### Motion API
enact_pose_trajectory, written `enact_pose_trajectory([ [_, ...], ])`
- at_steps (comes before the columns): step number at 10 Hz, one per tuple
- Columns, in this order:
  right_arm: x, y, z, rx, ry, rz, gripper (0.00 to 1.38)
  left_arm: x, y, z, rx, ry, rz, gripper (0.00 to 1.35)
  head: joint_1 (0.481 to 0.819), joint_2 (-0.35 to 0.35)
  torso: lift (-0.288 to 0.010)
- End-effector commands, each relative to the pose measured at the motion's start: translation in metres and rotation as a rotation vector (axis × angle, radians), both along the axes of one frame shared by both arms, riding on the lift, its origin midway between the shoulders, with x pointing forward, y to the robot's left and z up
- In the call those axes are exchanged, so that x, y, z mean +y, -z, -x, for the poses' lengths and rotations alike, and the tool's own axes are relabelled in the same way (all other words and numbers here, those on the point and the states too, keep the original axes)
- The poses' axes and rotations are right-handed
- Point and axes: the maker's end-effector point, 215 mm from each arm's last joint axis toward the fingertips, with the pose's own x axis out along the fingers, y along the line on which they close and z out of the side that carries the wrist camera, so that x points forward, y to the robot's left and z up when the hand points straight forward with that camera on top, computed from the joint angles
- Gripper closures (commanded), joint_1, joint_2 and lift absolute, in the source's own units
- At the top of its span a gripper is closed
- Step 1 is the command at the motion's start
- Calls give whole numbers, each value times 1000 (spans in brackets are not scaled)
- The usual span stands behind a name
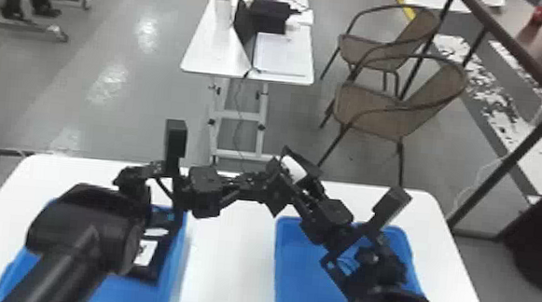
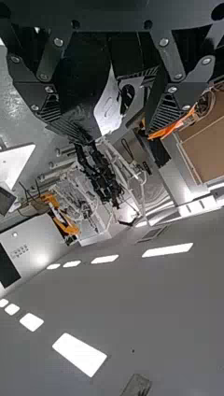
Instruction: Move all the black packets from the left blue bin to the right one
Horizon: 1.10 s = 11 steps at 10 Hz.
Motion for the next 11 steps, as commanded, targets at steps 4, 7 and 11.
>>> enact_pose_trajectory([
  [4, -15, 13, 2, 29, 35, -16, 1283, 40, 6, -13, 9, -141, 22, 318, 695, -56, 0],
  [7, -76, 34, 0, 58, 155, 25, 1283, 126, 7, -13, 0, -332, -14, 122, 695, -33, 0],
  [11, -155, 132, 34, 250, 293, 91, 1282, 230, -1, 4, -45, -571, -60, 122, 695, 1, 0],
])
